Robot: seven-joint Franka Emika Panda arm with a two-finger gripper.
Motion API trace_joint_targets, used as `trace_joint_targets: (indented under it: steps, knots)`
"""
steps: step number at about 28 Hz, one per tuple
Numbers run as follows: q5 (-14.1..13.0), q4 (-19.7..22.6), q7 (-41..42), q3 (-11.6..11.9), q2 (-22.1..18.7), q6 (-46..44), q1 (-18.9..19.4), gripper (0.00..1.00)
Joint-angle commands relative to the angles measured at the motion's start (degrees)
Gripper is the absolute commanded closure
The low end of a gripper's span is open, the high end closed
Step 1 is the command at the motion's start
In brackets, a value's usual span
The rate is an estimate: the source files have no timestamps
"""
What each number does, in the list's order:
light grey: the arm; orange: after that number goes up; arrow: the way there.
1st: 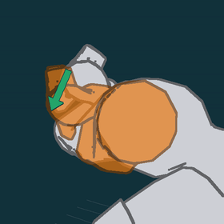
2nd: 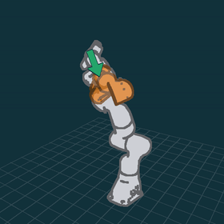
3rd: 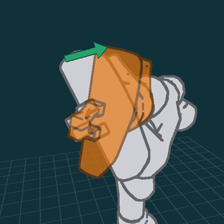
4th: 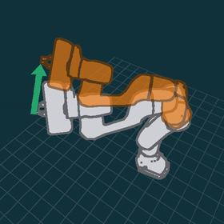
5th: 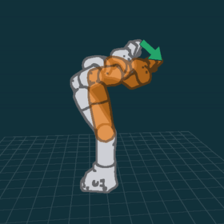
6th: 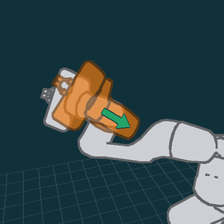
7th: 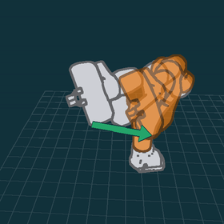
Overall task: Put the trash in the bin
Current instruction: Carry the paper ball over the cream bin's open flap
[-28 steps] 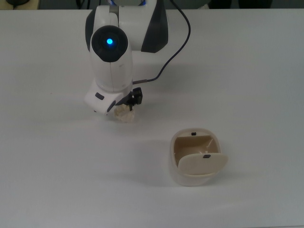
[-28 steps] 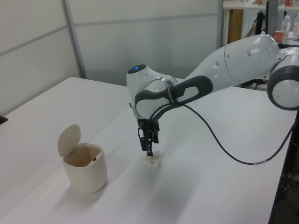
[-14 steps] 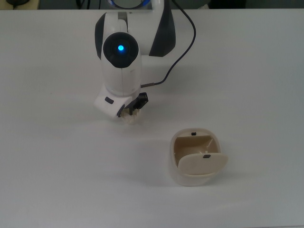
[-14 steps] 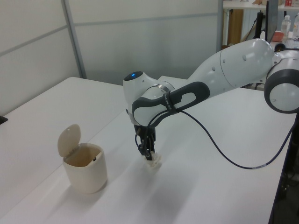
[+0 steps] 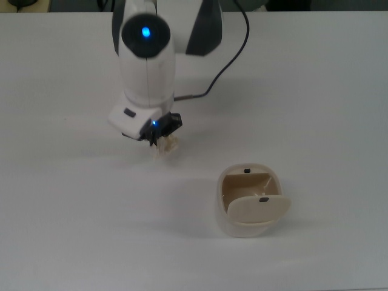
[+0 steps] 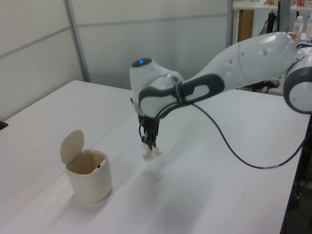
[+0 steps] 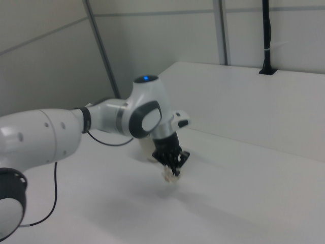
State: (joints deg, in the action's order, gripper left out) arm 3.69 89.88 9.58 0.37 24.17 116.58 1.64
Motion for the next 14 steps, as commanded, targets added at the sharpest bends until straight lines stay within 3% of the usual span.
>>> trace_joint_targets:
  steps: [1,8,10,14]
  knots:
    - [0.1,1.3,-1.7,0.1,-5.7,-1.2,0.4,1.00]
    - [-2.1,-1.5,-3.5,-0.5,-6.0,0.1,1.2,1.00]
    - [-4.5,-2.3,-3.5,-1.4,-5.5,2.9,1.6,1.00]
    - [-5.6,-2.3,-3.9,-3.0,-4.1,11.0,2.8,1.00]
